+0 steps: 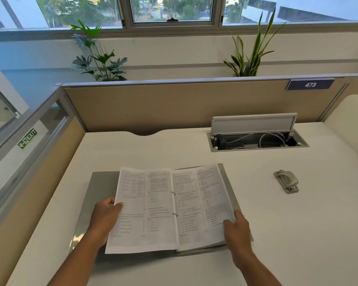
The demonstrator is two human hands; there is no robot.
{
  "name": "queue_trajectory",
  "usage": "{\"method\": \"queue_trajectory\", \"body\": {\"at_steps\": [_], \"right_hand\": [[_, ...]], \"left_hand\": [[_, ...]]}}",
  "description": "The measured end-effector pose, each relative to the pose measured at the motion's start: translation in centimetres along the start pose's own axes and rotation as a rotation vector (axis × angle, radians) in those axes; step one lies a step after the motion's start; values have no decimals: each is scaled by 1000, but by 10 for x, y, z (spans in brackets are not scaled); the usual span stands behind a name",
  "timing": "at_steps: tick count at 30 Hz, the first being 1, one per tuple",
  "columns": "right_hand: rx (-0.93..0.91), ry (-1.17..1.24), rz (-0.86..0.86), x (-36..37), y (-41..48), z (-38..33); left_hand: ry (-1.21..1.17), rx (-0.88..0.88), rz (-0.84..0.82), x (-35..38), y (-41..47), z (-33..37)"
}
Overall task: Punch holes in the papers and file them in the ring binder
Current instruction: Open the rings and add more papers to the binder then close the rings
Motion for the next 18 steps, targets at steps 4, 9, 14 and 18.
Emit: {"method": "queue_trajectory", "body": {"at_steps": [4,9,14,18], "right_hand": [[-88,31,40,-3,-13,-16],[-242,64,40,2,-39,-48],[-363,84,20,13,-64,-75],[-457,5,-35,36,-90,-90]], "left_hand": [[22,49,25,-3,0,-6],[-34,135,-29,-3,-3,3],[-107,51,-49,-1,0,-6],[-152,21,-56,0,0,-9]]}}
Point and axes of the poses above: each hand's wrist, its own y-axis towards the middle knuckle, its own x-axis out of the palm, z = x × y, the point moved 7 cm from there along y, towards the middle knuckle, and after that the axes turned 8 degrees about x, right-handed, at the moved point
